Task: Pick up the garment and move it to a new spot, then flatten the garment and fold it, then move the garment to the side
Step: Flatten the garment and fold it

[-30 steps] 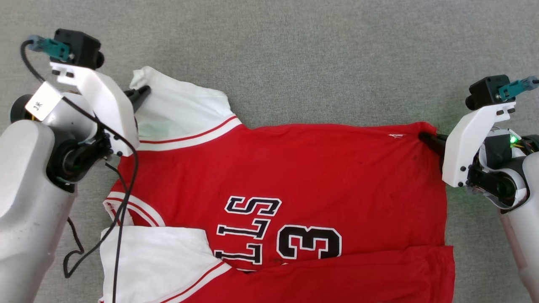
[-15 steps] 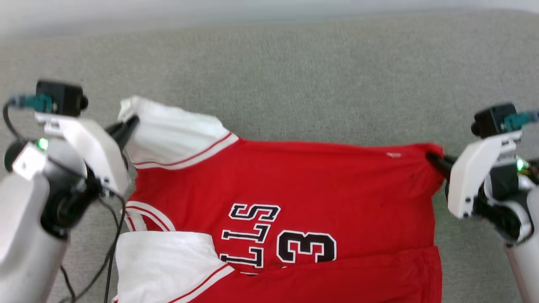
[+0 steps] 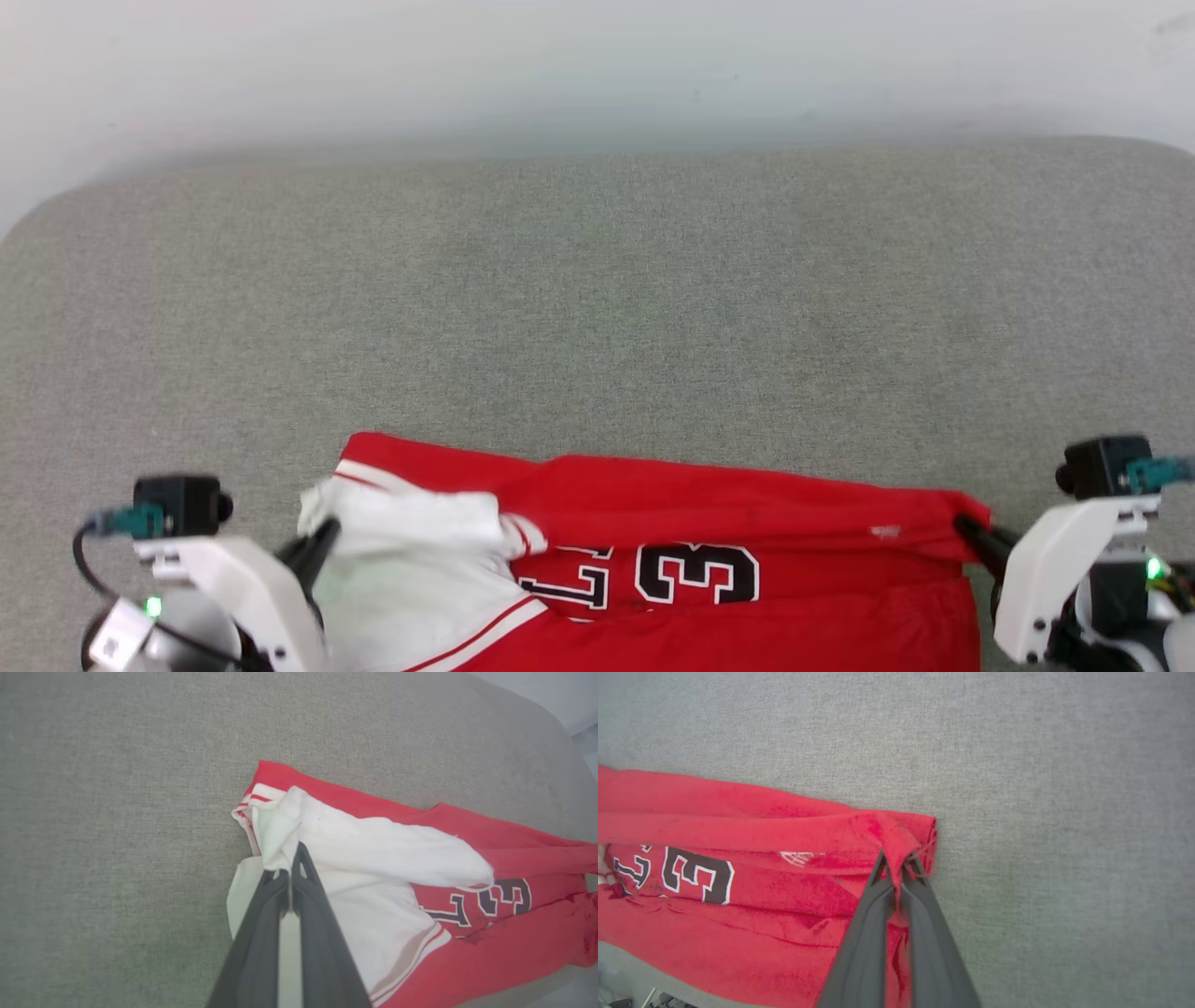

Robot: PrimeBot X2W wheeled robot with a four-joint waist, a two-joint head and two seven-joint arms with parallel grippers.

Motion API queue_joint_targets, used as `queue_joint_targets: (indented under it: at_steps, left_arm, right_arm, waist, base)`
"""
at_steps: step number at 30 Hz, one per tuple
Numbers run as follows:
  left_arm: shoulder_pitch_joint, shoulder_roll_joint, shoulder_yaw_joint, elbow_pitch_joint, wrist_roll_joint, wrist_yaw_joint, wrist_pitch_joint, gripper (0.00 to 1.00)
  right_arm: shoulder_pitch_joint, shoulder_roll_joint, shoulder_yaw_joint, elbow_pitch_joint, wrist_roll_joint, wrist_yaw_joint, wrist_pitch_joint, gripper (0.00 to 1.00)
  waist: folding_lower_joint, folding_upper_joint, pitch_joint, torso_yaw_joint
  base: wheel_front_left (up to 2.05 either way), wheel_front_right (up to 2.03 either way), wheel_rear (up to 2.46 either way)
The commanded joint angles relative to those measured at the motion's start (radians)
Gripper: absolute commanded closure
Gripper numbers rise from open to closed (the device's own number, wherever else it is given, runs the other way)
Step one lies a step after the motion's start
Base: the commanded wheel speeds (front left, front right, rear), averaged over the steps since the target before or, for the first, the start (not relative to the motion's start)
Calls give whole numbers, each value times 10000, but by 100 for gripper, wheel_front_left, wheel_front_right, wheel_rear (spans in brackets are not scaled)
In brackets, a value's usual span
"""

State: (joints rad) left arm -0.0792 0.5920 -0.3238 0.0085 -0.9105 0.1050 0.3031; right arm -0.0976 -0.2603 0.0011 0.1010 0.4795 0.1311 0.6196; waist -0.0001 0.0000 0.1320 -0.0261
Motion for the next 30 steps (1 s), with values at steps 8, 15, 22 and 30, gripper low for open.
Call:
queue_joint_targets:
  at_steps: [8, 15, 22, 30]
  left_arm:
    - [1503, -403, -11, 363, -494, 223, -323, 100]
    - [1532, -928, -263, 1213, -801, -52, -295, 69]
    - [961, -1300, -195, 1817, -654, -616, -1230, 0]
    - [421, -1262, 102, 1221, 103, -724, -2682, 0]
  right_arm:
    - [1227, 507, -485, 177, -54, -8, -446, 100]
    - [1530, 819, -305, 699, 7, -8, -937, 0]
    - [1650, 1058, -168, 647, 95, -8, -2606, 0]
    - [1519, 1172, -411, -43, -37, -8, -3007, 0]
  waist:
    - [1, 0, -126, -68]
    - [1, 0, -153, -170]
    - [1, 0, -300, -137]
    - [1, 0, -671, -189]
  base:
    - [0, 0, 0]
    - [0, 0, 0]
    - [0, 0, 0]
    - [0, 0, 0]
